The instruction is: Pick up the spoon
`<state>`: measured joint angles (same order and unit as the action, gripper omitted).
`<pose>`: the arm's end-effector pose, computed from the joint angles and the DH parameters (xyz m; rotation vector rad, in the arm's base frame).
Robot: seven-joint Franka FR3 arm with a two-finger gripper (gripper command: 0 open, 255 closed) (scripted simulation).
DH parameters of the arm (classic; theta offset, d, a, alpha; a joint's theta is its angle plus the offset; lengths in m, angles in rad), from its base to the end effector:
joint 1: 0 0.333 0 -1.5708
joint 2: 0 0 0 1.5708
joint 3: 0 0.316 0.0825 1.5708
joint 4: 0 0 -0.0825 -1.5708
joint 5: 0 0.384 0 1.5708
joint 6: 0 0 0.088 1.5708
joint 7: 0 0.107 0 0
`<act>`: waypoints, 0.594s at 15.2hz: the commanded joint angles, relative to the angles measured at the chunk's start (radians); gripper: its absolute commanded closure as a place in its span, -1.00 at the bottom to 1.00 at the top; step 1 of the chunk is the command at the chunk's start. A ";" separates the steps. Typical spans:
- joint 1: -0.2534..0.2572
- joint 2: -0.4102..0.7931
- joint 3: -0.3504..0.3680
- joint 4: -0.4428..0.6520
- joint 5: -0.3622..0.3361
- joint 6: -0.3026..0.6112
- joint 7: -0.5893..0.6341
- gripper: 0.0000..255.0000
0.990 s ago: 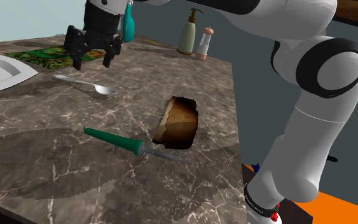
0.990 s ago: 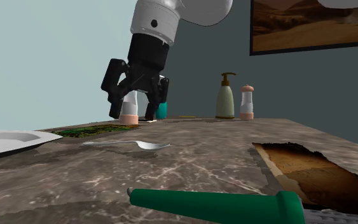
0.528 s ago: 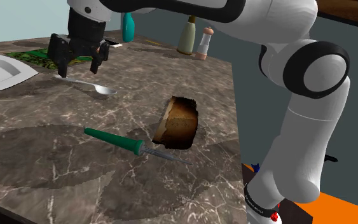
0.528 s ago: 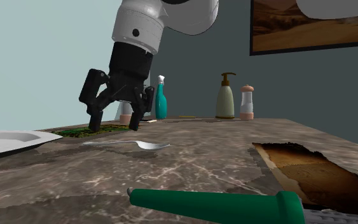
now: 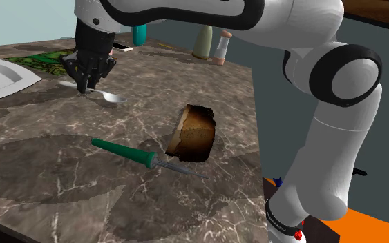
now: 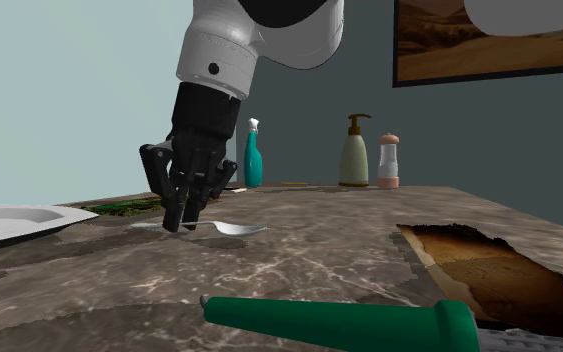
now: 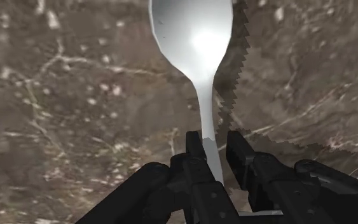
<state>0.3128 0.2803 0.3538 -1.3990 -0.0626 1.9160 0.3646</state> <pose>0.5442 0.3814 0.5805 -2.9414 -0.4306 -0.3059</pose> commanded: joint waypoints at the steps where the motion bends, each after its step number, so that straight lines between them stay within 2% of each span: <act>1: 0.000 0.000 0.000 0.000 0.000 0.000 0.000 1.00; 6: 0.000 0.000 0.000 0.000 0.000 0.000 0.000 1.00; 9: 0.005 0.009 0.001 0.053 -0.003 -0.044 0.002 1.00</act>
<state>0.3173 0.2860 0.3549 -1.3620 -0.0654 1.8849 0.3679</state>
